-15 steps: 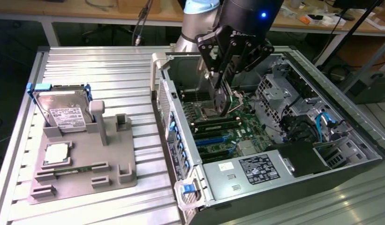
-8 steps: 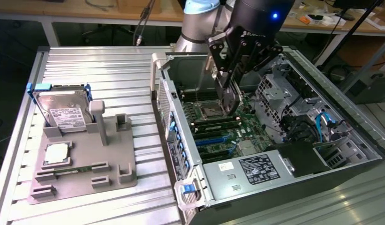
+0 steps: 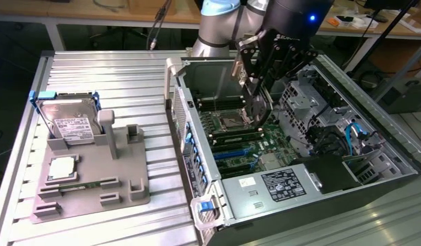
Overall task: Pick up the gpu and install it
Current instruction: 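Pick up the gpu and move the gpu toward the slot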
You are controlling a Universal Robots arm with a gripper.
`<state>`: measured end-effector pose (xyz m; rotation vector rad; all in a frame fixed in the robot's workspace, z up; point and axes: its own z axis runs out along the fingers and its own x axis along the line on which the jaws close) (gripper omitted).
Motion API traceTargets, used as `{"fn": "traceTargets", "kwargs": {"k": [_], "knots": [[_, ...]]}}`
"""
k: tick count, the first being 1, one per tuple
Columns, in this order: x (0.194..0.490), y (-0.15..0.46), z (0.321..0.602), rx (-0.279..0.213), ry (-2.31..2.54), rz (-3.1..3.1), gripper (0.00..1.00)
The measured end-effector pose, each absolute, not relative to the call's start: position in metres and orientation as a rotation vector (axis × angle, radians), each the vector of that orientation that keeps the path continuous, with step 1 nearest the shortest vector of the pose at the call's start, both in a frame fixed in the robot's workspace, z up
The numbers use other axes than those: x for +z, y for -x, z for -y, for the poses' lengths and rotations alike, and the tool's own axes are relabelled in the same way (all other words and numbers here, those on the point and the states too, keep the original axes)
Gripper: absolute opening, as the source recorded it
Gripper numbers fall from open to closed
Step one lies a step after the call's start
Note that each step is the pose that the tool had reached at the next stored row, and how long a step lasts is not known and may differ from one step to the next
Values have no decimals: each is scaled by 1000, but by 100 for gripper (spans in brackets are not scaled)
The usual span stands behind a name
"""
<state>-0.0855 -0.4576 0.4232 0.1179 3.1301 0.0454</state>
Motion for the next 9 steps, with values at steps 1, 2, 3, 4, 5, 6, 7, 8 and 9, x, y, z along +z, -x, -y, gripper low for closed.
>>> {"fn": "traceTargets", "kwargs": {"k": [1, 2, 3, 4, 5, 6, 7, 8, 9], "knots": [[423, 83, 458, 45, -118, -3130, 27], [423, 81, 458, 45, -118, -3130, 27], [423, 78, 458, 45, -118, -3130, 27], [423, 76, 458, 45, -118, -3130, 27], [423, 74, 458, 45, -118, -3130, 27], [423, 71, 458, 45, -118, -3130, 27], [423, 68, 458, 45, -118, -3130, 27], [423, 66, 458, 45, -118, -3130, 27], [423, 63, 458, 45, -118, -3130, 27]]}}
